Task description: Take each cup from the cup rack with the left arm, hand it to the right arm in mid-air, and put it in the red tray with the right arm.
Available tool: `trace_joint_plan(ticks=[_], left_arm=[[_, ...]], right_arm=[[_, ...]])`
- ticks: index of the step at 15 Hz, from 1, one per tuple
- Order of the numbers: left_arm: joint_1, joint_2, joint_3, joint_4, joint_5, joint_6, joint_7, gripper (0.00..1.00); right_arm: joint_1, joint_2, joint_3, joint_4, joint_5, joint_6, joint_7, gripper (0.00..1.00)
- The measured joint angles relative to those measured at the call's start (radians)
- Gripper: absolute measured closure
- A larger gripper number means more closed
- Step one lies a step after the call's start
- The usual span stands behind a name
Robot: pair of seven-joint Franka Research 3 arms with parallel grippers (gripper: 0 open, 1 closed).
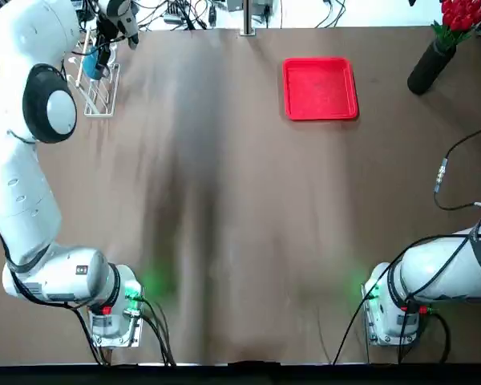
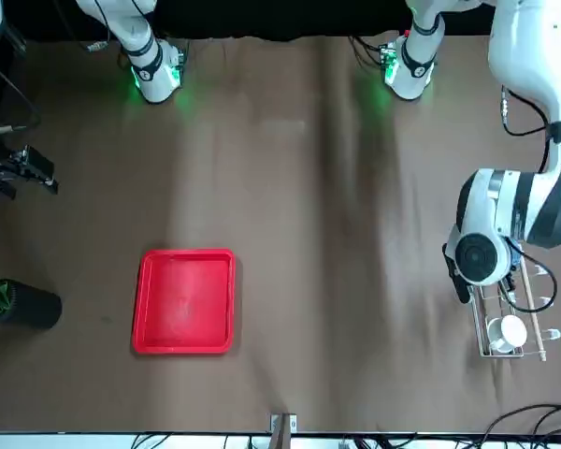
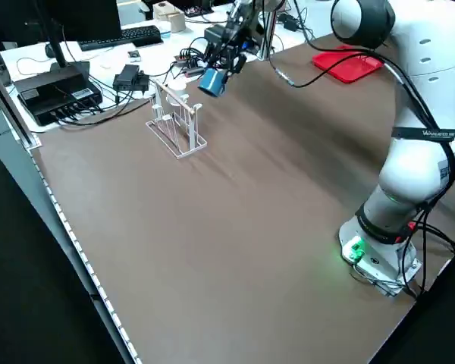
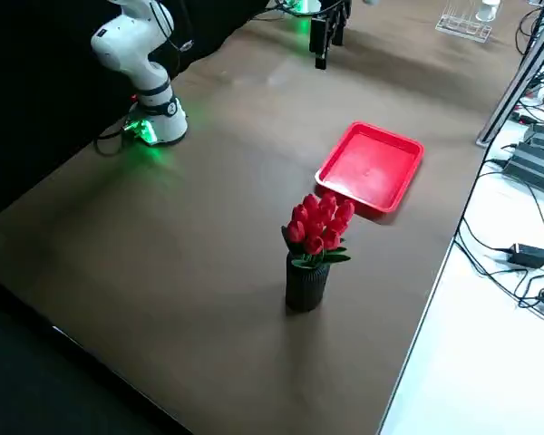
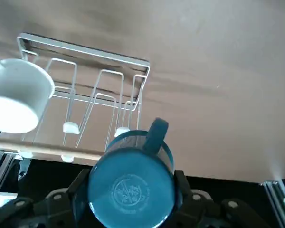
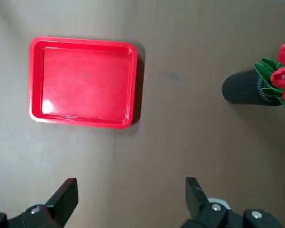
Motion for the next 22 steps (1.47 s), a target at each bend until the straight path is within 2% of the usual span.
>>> trace_joint_plan(ticks=[3,7,11,14,16,19,20,22], left_arm=[[-0.004,-0.043,-0.015,0.003,-0.145,-0.005,-0.072,0.26],[0.002,-0.098,-0.015,0.004,-0.489,-0.007,-0.249,0.26],[-0.009,-0.105,-0.02,0.002,-0.825,-0.008,-0.445,0.26],[-0.013,-0.101,-0.067,0.001,-1.008,0.008,-0.574,0.26],[-0.015,-0.1,-0.113,0.001,-1.096,0.058,-0.662,0.26],[-0.018,-0.098,-0.189,0.0,-1.228,0.188,-0.778,0.26],[-0.019,-0.093,-0.238,-0.002,-1.331,0.279,-0.825,0.26],[-0.02,-0.089,-0.28,-0.003,-1.436,0.371,-0.847,0.26]], right_arm=[[0.0,0.0,-0.002,0.001,-0.009,0.0,0.0,0.0],[0.0,-0.002,-0.002,0.016,-0.009,-0.027,0.036,0.0],[0.0,-0.01,-0.001,0.051,-0.009,-0.06,0.044,0.0],[0.0,-0.01,-0.002,0.054,-0.009,-0.061,0.044,0.0],[0.0,-0.01,-0.002,0.054,-0.009,-0.063,0.044,0.0],[0.0,-0.01,-0.002,0.054,-0.009,-0.068,0.044,0.0],[0.0,-0.01,-0.001,0.053,-0.009,-0.071,0.044,0.0],[0.001,-0.009,0.0,0.052,-0.009,-0.072,0.044,0.0]])
